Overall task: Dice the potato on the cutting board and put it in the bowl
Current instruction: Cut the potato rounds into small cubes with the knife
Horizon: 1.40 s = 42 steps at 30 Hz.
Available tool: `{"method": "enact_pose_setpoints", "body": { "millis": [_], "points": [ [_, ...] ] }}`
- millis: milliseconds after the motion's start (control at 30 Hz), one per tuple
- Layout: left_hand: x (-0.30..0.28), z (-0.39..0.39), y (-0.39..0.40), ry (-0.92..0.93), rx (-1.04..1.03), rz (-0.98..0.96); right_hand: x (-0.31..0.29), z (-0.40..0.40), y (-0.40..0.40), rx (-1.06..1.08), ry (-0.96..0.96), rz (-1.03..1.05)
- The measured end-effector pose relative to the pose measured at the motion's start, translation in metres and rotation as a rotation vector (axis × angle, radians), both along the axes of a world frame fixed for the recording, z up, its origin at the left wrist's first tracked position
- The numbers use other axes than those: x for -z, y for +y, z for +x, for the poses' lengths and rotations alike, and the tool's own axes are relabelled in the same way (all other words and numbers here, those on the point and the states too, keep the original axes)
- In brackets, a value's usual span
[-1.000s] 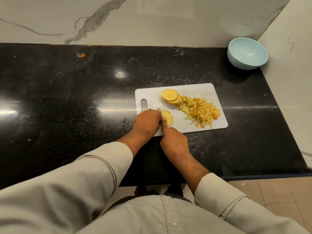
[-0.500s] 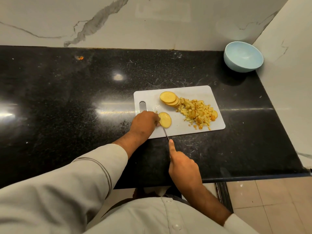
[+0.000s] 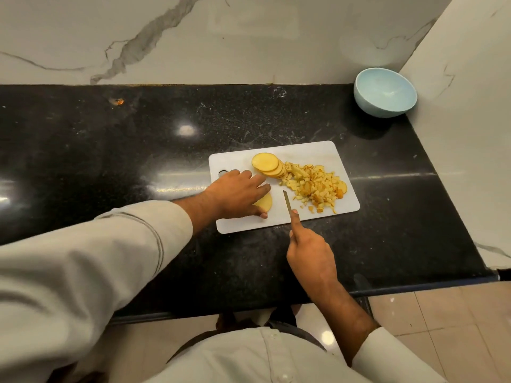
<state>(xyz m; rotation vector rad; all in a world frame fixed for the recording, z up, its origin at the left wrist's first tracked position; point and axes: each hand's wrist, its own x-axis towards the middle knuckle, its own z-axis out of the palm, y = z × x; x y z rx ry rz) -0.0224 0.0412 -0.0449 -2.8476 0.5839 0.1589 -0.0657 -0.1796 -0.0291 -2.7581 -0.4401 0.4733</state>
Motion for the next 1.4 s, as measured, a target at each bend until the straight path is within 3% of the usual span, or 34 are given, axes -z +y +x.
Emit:
{"method": "enact_pose_setpoints", "body": {
  "millis": [400, 467, 633, 733, 833, 933, 1033, 1200, 1400],
  "points": [
    [0.020, -0.002, -0.018, -0.048, -0.037, -0.127, 0.005, 0.009, -0.010, -0.044, 0.015, -0.021],
    [0.022, -0.007, -0.028, -0.063, -0.173, -0.160, 0.007, 0.013, -0.011, -0.057, 0.023, -0.021],
    [0.018, -0.024, -0.073, -0.083, -0.767, -0.345, 0.010, 0.023, -0.014, -0.104, 0.037, -0.036],
    [0.007, -0.025, -0.078, -0.071, -0.942, -0.537, 0.011, 0.030, -0.014, -0.135, 0.037, -0.037],
    [-0.004, -0.021, -0.042, 0.087, -0.799, -0.602, 0.011, 0.035, -0.016, -0.167, 0.035, -0.031],
    [-0.017, -0.011, -0.002, 0.354, -0.570, -0.479, 0.011, 0.034, -0.016, -0.181, 0.053, -0.022],
    [-0.022, 0.003, 0.008, 0.448, -0.521, -0.472, 0.012, 0.031, -0.014, -0.170, 0.079, -0.020],
    [-0.015, 0.005, -0.004, 0.370, -0.538, -0.549, 0.016, 0.027, -0.007, -0.134, 0.094, 0.013],
    [0.000, -0.014, -0.033, 0.161, -0.859, -0.722, 0.022, 0.026, 0.004, -0.109, 0.074, 0.014]
  ]
}}
